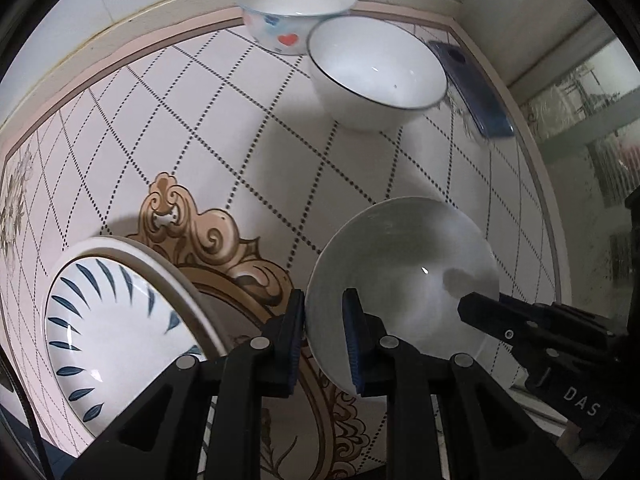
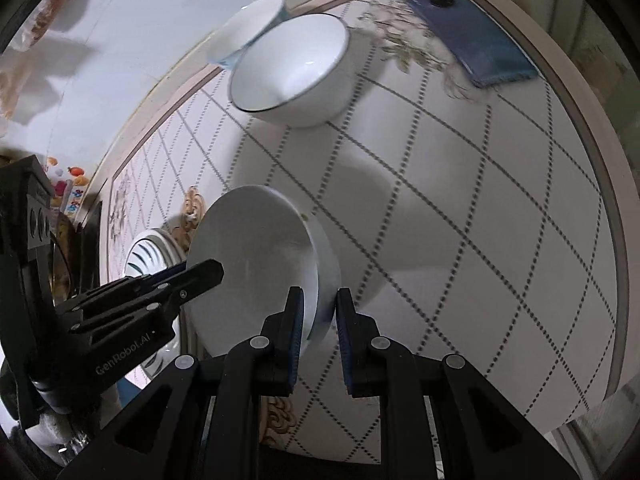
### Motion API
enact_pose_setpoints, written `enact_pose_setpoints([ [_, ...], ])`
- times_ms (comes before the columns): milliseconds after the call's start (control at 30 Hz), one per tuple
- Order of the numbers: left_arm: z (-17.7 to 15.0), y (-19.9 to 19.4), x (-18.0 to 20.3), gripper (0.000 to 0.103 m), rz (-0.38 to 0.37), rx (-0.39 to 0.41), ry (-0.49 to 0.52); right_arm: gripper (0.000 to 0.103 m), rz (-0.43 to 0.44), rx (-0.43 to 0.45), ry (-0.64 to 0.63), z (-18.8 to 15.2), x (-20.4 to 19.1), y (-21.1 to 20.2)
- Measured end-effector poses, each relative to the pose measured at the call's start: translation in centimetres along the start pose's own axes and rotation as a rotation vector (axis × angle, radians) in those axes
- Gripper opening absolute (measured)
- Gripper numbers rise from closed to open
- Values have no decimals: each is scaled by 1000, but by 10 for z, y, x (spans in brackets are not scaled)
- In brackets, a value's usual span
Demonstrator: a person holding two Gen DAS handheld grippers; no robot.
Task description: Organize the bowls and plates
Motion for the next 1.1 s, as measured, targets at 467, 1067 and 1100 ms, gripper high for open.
enact_pose_setpoints([
  [467, 2, 11, 9, 17, 38, -1, 26, 18, 0, -22, 5, -6, 14, 2],
  [1067, 33, -44, -2, 27, 2, 75, -24, 48, 90, -30, 24, 23, 25, -33],
  [1100, 42, -47, -6, 31, -6, 84, -39, 51, 102, -8, 32, 33, 26, -41],
])
Point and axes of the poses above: each gripper's, at about its wrist camera, not at the fingertips, and y roughly the way its jaws point, x to its right, z to its top, the point moved 7 cm from there along y, roughly the way its jaws point, and after that the axes turned 9 degrees about -z, right-handed, at the moved point
